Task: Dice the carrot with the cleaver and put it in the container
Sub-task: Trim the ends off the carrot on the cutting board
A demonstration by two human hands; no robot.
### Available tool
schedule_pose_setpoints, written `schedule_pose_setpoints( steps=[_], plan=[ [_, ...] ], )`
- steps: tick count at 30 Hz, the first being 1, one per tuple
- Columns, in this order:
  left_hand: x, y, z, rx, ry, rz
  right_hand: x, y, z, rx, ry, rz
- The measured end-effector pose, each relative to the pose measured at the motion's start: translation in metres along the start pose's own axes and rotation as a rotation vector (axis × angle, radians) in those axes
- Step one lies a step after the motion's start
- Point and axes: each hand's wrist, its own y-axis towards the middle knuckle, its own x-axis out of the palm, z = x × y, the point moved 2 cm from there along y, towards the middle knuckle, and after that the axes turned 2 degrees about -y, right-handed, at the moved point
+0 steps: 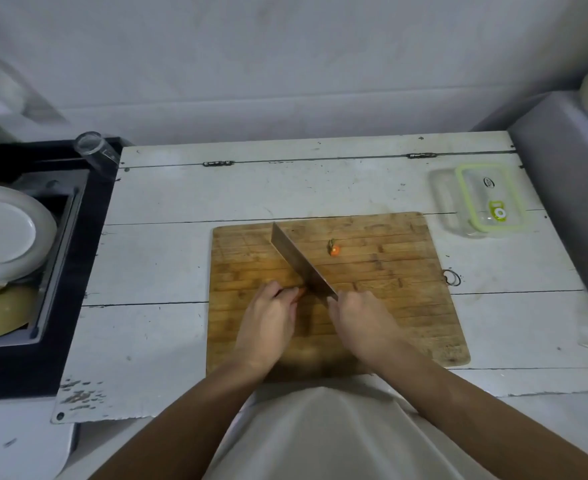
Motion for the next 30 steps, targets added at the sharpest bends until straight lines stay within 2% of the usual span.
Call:
schedule_pose_setpoints(
  steps=[2, 6, 9, 10, 11, 13, 14, 16, 18, 22, 27, 30],
  plan=[
    [-0.011, -0.001, -0.006, -0.049, -0.005, -0.052, -0.005, -0.004, 0.015, 0.049, 0.077, -0.01],
    [-0.025, 0.006, -0.009, -0.151, 0.02, -0.151, -0.018, -0.012, 0.05, 0.076, 0.21, 0.071],
    [-0.03, 0.025, 0.008, -0.302, -0.149, -0.126, -0.032, -0.017, 0.067, 0.224, 0.69, -0.019],
    [-0.03, 0.034, 0.015, -0.391, -0.314, -0.117, -0.037, -0.019, 0.07, 0.275, 0.88, -0.087],
    [-0.029, 0.041, 0.023, -0.521, -0.582, -0.145, -0.04, -0.021, 0.073, 0.301, 1.05, -0.154],
    [-0.028, 0.053, 0.046, -0.787, -1.321, -0.304, -0.044, -0.024, 0.077, 0.307, 1.311, -0.249],
    [-0.029, 0.057, 0.057, -0.862, -1.589, -0.379, -0.045, -0.026, 0.078, 0.302, 1.39, -0.276],
    [-0.031, 0.063, 0.07, -0.91, -1.797, -0.478, -0.046, -0.027, 0.078, 0.291, 1.464, -0.31],
    [-0.031, 0.066, 0.074, -0.921, -1.794, -0.496, -0.044, -0.029, 0.08, 0.287, 1.446, -0.323],
    [-0.025, 0.068, 0.071, -0.952, -1.634, -0.485, -0.042, -0.033, 0.087, 0.263, 1.356, -0.282],
    [-0.017, 0.083, 0.053, -0.998, -1.588, -0.366, -0.04, -0.031, 0.102, 0.331, 1.407, -0.209],
    [-0.013, 0.095, 0.048, -0.928, -1.434, -0.308, -0.037, -0.03, 0.119, 0.369, 1.435, -0.183]
  ],
)
